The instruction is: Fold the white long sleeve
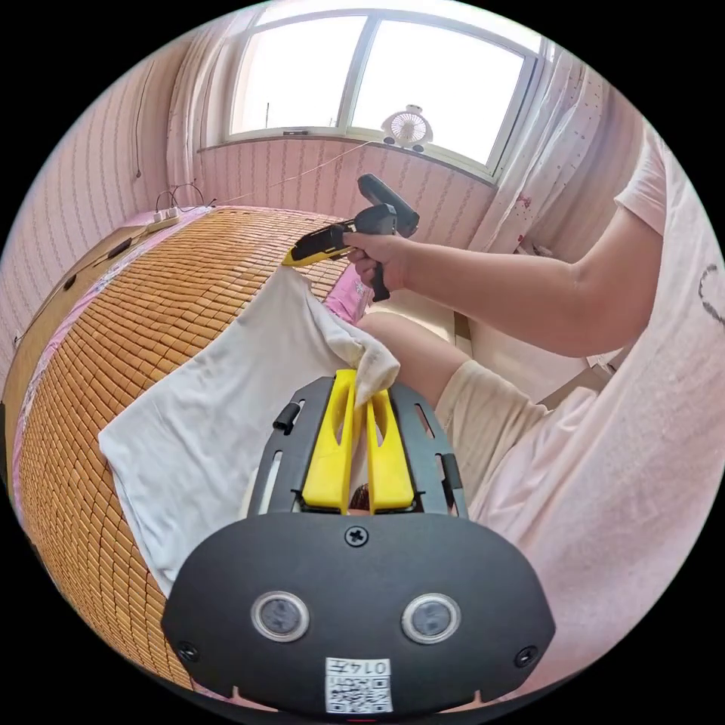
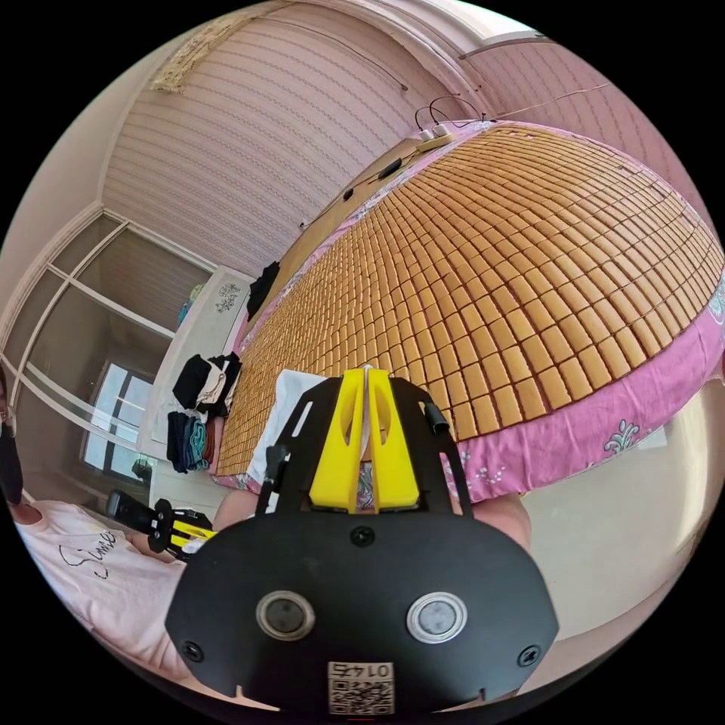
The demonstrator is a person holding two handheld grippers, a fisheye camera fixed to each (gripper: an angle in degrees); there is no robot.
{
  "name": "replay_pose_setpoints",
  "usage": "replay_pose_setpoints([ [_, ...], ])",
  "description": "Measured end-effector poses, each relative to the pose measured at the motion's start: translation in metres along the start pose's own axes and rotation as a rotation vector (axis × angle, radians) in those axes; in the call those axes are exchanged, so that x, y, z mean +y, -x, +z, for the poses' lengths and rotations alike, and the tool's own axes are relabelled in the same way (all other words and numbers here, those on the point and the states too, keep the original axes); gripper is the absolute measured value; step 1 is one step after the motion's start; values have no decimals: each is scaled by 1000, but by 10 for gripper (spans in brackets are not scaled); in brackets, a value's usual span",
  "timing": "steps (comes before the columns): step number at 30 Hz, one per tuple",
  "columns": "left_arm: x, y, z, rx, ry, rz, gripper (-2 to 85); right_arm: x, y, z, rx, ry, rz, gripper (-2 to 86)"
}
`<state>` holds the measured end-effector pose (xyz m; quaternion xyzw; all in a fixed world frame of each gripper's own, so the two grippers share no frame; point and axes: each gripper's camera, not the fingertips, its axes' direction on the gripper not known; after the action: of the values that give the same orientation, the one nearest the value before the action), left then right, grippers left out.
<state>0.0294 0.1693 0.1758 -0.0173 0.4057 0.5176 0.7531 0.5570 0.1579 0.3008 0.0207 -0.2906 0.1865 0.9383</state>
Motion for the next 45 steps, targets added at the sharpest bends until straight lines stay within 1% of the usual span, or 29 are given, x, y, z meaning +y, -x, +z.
replay_pose_setpoints([
  [3, 7, 19, -25, -6, -73, -89, -9, -19, 32, -19, 22, -11, -58, 1],
  [6, 28, 45, -51, -42, -120, -202, -8, -47, 82, -5, 30, 37, -154, 1],
  [10, 68, 78, -72, -119, -109, -371, -7, -79, 162, 69, 12, 175, -280, 2],
  [13, 102, 106, -74, -172, -57, -509, -4, -90, 216, 148, 31, 317, -341, 3],
  [15, 125, 130, -65, -216, 2, -610, 5, -92, 243, 199, 89, 403, -371, 4],
  [17, 137, 147, -56, -228, 55, -676, 18, -89, 268, 259, 191, 502, -400, 8],
  [18, 144, 158, -51, -234, 100, -731, 33, -89, 273, 270, 211, 518, -411, 9],
  [20, 152, 170, -49, -234, 157, -775, 55, -88, 290, 298, 309, 543, -442, 17],
  [21, 157, 176, -51, -225, 168, -793, 66, -88, 294, 300, 327, 535, -458, 20],
  [24, 166, 190, -57, -183, 186, -822, 79, -89, 311, 296, 357, 484, -556, 42],
  [27, 170, 197, -67, -231, 246, -827, 80, -88, 317, 294, 397, 492, -659, 60],
  [28, 171, 197, -69, -237, 249, -832, 81, -85, 317, 296, 415, 517, -701, 66],
  [31, 175, 203, -79, -205, 183, -850, 84, -76, 314, 307, 423, 603, -769, 102],
  [35, 161, 217, -59, -163, 191, -822, 115, -69, 311, 324, 398, 697, -781, 137],
  [38, 152, 227, -29, -136, 273, -806, 119, -62, 311, 338, 419, 753, -785, 128],
  [39, 146, 226, -25, -178, 300, -788, 106, -61, 311, 339, 408, 758, -781, 124],
  [40, 143, 225, -24, -210, 319, -768, 99, -60, 314, 336, 378, 760, -783, 103],
  [41, 139, 222, -22, -250, 340, -727, 75, -58, 316, 335, 349, 783, -788, 86],
  [44, 135, 219, -21, -210, 309, -703, 22, -55, 316, 319, 334, 752, -797, 42],
  [45, 131, 216, -24, -228, 299, -689, 11, -55, 315, 313, 323, 738, -795, 37],
])
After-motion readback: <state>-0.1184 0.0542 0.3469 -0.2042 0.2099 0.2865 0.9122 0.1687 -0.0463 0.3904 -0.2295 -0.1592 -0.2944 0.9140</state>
